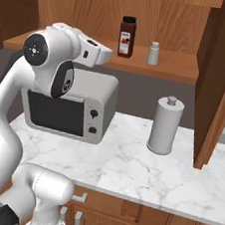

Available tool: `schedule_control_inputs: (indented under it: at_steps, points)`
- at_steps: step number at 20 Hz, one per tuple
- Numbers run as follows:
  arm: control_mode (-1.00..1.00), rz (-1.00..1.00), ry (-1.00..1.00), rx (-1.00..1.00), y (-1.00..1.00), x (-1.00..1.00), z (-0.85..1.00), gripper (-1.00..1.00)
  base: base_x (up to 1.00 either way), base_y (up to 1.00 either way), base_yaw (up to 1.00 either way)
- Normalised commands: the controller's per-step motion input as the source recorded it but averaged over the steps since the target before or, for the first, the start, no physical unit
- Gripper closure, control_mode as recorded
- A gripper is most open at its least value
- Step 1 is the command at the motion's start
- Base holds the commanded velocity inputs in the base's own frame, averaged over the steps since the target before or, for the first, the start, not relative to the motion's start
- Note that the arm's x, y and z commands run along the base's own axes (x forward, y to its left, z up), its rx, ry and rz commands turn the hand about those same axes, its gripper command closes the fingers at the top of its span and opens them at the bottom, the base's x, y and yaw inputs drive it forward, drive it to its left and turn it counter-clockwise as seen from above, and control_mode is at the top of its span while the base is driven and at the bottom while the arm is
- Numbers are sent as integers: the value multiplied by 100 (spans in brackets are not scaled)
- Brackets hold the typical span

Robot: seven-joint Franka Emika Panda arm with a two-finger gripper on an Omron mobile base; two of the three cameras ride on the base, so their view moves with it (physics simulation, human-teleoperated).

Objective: Collect the paprika, ketchup, and shaker from the cabinet and place them next to the stove.

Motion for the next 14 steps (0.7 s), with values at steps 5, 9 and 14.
schedule_control_inputs:
  at_steps: [5, 9, 14]
  points:
    - [-100, 0, 0, -17, -17, 29, 6, -100, 0, 0, 0]
    - [-100, 0, 0, -19, -12, 26, 4, -100, 0, 0, 0]
    - [-100, 0, 0, -8, 0, 26, 0, -100, 0, 0, 0]
